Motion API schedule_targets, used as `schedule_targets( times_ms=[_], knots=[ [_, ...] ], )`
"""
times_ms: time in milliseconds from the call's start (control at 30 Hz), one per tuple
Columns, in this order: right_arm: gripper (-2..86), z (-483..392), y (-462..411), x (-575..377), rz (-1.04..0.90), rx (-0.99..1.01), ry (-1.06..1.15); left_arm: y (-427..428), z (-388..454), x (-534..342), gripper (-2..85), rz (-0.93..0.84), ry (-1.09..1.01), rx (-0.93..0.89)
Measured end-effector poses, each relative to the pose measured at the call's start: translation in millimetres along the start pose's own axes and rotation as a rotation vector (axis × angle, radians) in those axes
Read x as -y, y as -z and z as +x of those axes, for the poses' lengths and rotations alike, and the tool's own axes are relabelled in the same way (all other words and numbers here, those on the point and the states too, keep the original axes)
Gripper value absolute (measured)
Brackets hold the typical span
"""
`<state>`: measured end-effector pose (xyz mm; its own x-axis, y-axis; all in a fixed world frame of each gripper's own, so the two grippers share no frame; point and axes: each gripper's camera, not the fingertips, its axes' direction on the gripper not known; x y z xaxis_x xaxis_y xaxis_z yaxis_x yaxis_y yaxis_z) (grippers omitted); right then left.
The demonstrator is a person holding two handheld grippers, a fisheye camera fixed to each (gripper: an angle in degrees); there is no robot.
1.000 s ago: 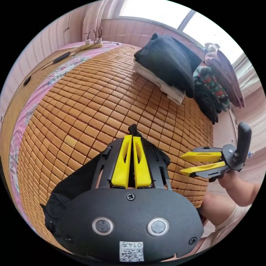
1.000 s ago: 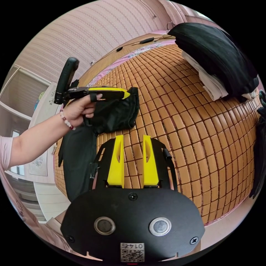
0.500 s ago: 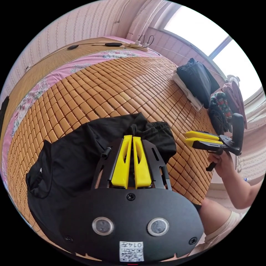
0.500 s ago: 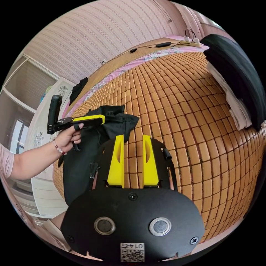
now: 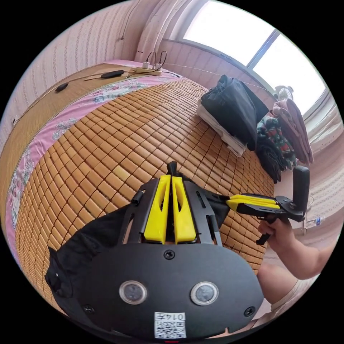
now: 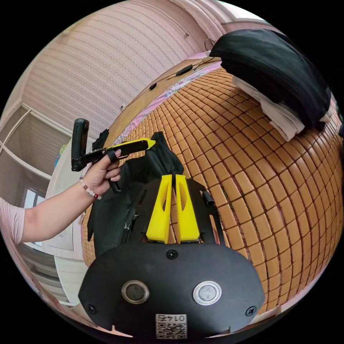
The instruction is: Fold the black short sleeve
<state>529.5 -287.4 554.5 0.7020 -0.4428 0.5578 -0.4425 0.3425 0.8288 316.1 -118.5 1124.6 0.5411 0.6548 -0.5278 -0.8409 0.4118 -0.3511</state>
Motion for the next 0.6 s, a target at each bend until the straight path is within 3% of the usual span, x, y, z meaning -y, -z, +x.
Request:
schedule_targets(
  times_ms=[100,267,600],
  knots=[
    [1.2,-4,4,-22,0.040,-0.012,-0.045,-11,27,8,-0.3,-0.036,-0.101,0.003],
    [1.2,-17,3,-44,0.051,-0.086,-0.141,-25,40,4,5.9,-0.157,-0.073,0.033],
    [1.7,-51,24,-65,0.046,-0.200,-0.121,89,15,-49,8.3,-0.004,-0.056,0.012]
  ],
)
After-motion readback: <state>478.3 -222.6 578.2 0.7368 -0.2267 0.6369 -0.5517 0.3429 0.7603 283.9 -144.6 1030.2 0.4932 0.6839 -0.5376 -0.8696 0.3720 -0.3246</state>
